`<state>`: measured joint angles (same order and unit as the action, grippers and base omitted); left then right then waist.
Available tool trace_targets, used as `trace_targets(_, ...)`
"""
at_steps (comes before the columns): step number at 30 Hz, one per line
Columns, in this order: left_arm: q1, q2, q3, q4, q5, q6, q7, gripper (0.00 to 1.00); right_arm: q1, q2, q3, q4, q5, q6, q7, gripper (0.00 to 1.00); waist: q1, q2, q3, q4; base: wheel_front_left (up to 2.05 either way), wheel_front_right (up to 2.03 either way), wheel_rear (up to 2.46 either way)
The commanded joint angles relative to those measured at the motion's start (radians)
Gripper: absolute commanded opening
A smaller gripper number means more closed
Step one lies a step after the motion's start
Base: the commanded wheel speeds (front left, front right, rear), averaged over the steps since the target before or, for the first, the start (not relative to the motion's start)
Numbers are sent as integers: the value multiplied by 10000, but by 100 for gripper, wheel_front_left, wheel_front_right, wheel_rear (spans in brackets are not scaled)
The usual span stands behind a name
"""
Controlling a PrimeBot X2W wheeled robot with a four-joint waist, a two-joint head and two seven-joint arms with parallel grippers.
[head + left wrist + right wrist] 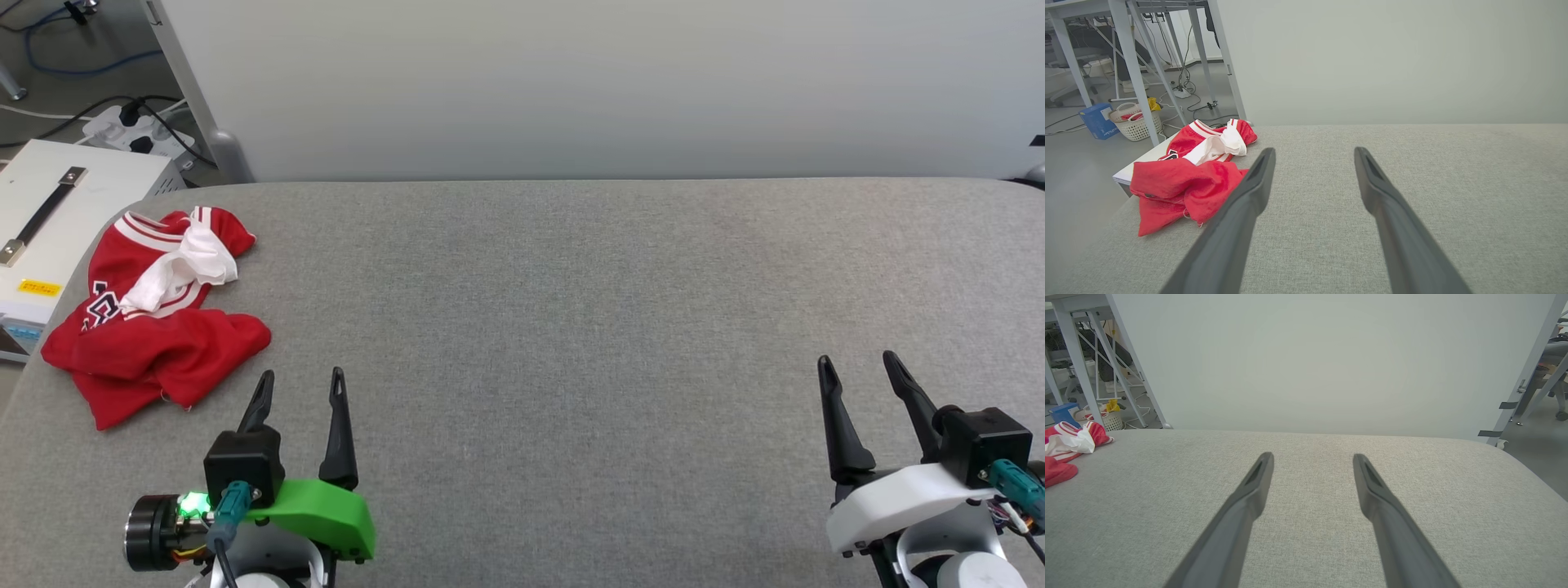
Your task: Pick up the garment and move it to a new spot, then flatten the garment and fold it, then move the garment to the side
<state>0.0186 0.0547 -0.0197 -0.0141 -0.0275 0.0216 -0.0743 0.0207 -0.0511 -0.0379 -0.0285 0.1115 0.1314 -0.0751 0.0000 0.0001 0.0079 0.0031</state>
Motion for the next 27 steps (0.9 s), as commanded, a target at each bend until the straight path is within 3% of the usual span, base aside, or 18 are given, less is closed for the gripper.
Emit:
trace_targets(1, -78, -15, -7, -51, -62, 68, -113, 100, 131, 3, -45, -80, 153, -2, -117, 100, 0, -1, 4, 3, 0, 0, 0)
trace_targets(27, -58, -24, -152, 3, -180, 202, -654, 100, 352, 5, -67, -73, 650, -4, -655, 100, 0, -1, 38, 26, 0, 0, 0)
